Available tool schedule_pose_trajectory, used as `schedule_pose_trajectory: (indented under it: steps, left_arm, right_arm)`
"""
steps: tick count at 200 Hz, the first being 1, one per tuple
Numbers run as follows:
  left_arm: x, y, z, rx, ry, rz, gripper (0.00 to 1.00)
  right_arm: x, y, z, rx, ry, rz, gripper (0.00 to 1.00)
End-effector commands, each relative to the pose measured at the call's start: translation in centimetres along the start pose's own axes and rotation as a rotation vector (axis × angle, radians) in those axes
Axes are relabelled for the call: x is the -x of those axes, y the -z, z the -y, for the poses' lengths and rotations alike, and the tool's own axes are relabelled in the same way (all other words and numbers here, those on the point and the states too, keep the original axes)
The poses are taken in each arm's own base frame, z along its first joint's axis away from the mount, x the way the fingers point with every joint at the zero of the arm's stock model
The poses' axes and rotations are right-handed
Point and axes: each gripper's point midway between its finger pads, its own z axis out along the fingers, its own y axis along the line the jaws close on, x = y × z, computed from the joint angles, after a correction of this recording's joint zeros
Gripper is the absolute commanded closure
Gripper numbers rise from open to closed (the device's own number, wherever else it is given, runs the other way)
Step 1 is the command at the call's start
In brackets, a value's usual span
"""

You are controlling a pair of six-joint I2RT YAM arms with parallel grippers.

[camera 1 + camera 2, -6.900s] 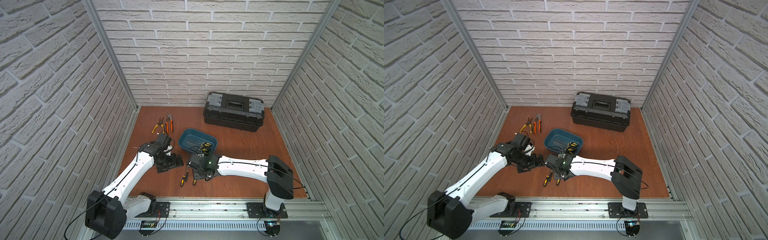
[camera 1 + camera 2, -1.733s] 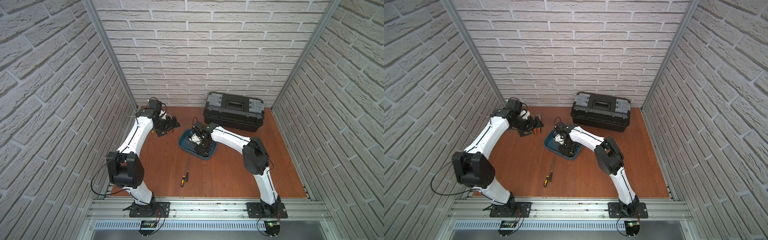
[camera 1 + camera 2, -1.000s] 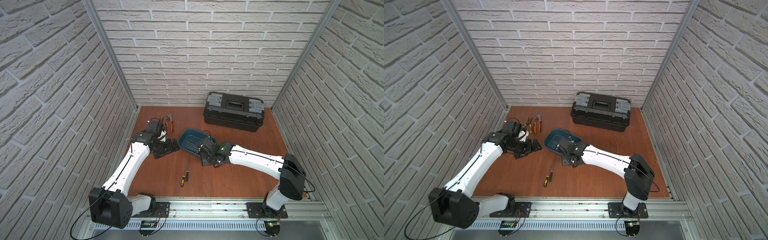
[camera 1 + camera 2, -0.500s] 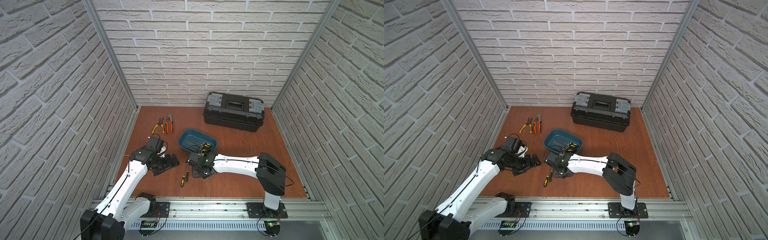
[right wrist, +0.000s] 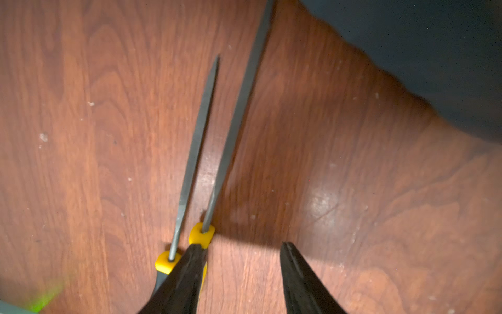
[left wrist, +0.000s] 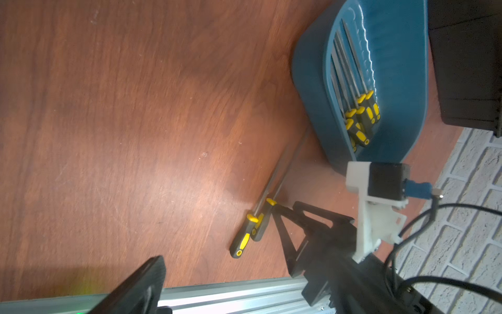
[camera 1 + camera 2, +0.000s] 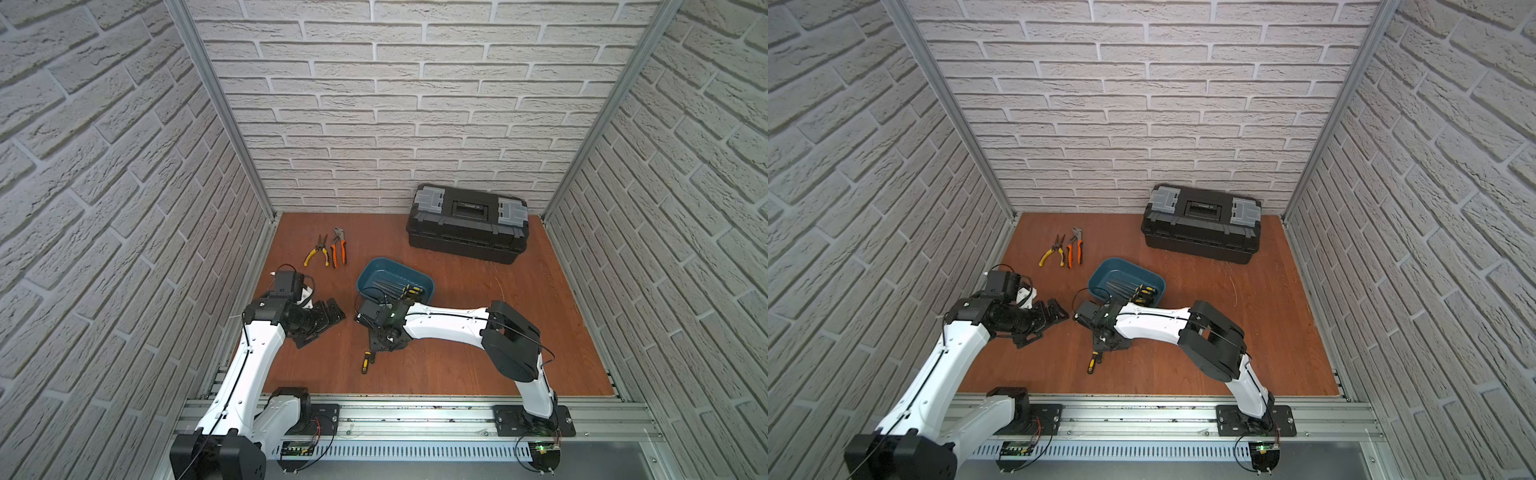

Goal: Put the file tool into the storage box
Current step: Pick up the file tool from the center of the board.

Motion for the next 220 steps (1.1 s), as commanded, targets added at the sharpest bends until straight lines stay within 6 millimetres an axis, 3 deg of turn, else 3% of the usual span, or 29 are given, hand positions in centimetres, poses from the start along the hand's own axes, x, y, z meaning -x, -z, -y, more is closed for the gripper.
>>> schedule_pose_trajectory:
  steps: [1, 73, 141, 176, 220]
  left_arm:
    - [-0.1, 0.4, 0.4, -0.020, -0.020, -0.010, 0.02]
    - [-0.1, 0.4, 0.4, -0.026, -0.020, 0.004, 0.02]
    - [0.0, 0.7, 0.6, -0.028, -0.028, 0.009, 0.02]
    - [0.0, 0.7, 0.6, -0.028, -0.030, 0.006, 0.02]
    - [0.1, 1.1, 0.7, -0.022, -0.049, 0.010, 0.02]
  right_arm:
    - [-0.5, -0.1, 0.6, -0.061, 0.052, -0.011, 0.49]
    - [0.3, 1.3, -0.3, -0.048, 0.076, 0.036, 0.49]
    - [-0.1, -0.3, -1.4, -0.044, 0.092, -0.008, 0.49]
    - [-0.8, -0.8, -0.5, -0.088, 0.093, -0.034, 0.49]
    - [-1.9, -0.1, 2.4, -0.141, 0.079, -0.026, 0.51]
